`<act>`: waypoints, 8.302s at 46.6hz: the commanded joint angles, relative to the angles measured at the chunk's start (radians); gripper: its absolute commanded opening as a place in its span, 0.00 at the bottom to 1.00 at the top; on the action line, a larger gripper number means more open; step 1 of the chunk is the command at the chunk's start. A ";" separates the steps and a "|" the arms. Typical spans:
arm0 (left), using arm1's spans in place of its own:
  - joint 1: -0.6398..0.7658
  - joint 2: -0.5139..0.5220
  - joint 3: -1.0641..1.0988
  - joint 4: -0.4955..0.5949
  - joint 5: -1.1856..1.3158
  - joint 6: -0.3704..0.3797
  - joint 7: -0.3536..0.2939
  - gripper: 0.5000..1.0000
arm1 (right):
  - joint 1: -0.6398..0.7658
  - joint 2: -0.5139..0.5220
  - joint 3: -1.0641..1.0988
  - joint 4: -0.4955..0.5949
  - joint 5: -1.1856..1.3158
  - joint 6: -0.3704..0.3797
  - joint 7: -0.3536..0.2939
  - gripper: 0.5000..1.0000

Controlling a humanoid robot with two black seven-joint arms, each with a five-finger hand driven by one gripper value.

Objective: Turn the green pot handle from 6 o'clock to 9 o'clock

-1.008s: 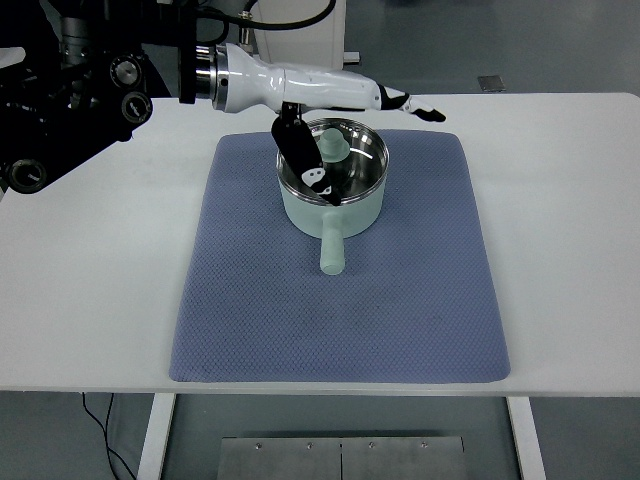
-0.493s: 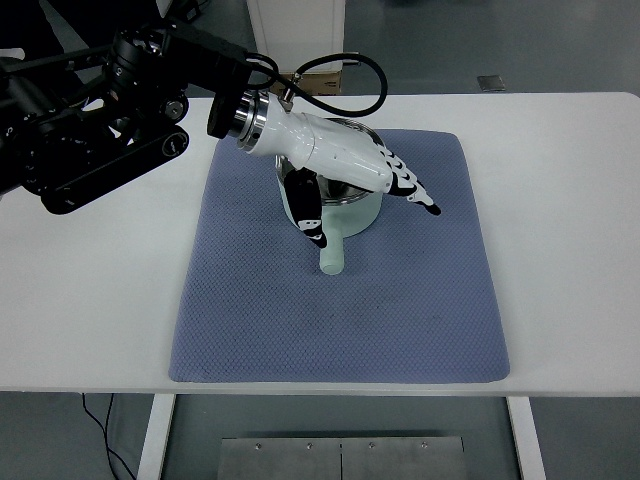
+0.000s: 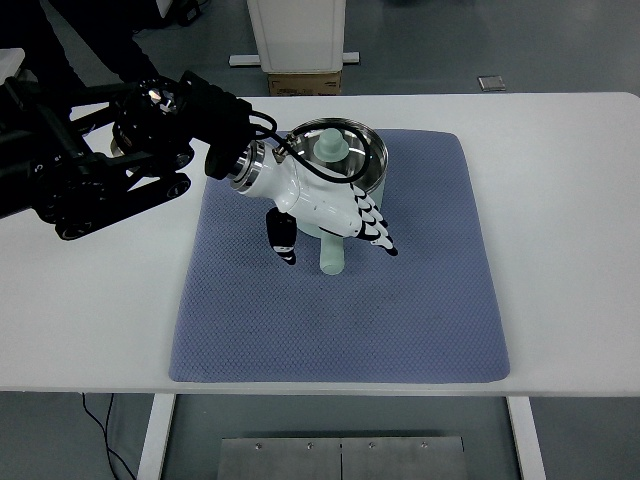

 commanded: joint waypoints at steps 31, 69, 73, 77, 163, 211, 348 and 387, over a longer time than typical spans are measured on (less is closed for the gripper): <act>0.006 -0.058 0.067 0.024 0.058 -0.002 0.000 1.00 | 0.000 0.000 0.000 0.000 0.000 0.000 0.000 1.00; 0.008 -0.079 0.110 0.038 0.070 -0.007 0.000 1.00 | 0.000 0.000 0.000 0.000 0.000 0.000 0.000 1.00; 0.008 -0.078 0.111 0.038 0.070 -0.008 0.000 1.00 | 0.000 0.000 0.000 0.000 0.000 0.000 0.000 1.00; 0.008 -0.072 0.119 0.038 0.070 -0.008 0.000 1.00 | 0.000 0.000 0.000 0.000 0.000 0.000 0.000 1.00; -0.038 0.066 0.205 0.035 0.075 -0.010 0.000 1.00 | 0.000 0.000 0.000 0.000 0.000 0.000 0.000 1.00; -0.043 0.148 0.235 0.101 0.106 -0.001 0.000 1.00 | 0.000 0.000 0.000 0.000 0.000 0.000 0.000 1.00; -0.061 0.122 0.188 0.299 -1.743 0.340 0.000 1.00 | 0.000 0.000 0.000 0.000 0.000 0.000 0.000 1.00; 0.347 0.053 -0.274 0.409 -2.070 0.338 0.045 1.00 | 0.000 0.000 0.000 0.000 0.000 0.000 0.000 1.00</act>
